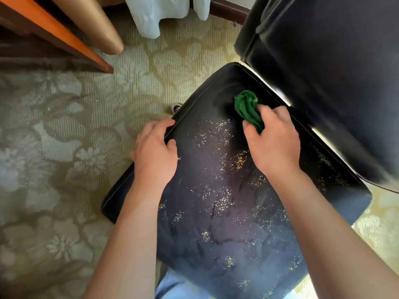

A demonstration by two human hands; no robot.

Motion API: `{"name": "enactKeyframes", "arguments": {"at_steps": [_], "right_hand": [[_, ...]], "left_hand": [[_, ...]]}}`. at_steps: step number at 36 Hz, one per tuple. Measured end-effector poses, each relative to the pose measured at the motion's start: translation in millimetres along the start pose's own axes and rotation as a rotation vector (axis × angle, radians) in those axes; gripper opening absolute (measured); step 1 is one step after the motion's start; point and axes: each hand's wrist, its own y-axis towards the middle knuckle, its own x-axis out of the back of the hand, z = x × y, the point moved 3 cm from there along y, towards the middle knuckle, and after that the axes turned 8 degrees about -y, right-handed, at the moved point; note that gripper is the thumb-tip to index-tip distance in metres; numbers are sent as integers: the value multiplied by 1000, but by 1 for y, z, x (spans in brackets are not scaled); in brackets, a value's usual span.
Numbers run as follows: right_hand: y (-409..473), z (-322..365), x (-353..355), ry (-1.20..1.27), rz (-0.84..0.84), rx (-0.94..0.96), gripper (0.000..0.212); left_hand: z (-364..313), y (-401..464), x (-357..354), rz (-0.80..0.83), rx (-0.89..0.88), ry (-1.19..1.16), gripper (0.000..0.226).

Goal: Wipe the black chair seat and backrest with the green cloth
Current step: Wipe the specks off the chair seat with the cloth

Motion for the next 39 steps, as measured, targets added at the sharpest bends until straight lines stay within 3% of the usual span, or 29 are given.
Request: {"name": "enactKeyframes", "arguments": {"at_steps": [6,9,14,22,39], "right_hand": [[11,3,8,-40,-148,-15,15],[15,7,5,-54,-196,-14,22],[14,20,-14,-141,-108,53,51],[7,30,-20,-106,-28,227,53],[-60,30,-31,-106,376,592,55]], "left_hand": [[3,5,3,41,-4,-21,43],[4,6,2,22,-17,-30,43],[7,6,0,-7,-54,-41,43],[8,5,-1,-13,-52,-46,45],[11,1,3,16,-55,-103,45]]}}
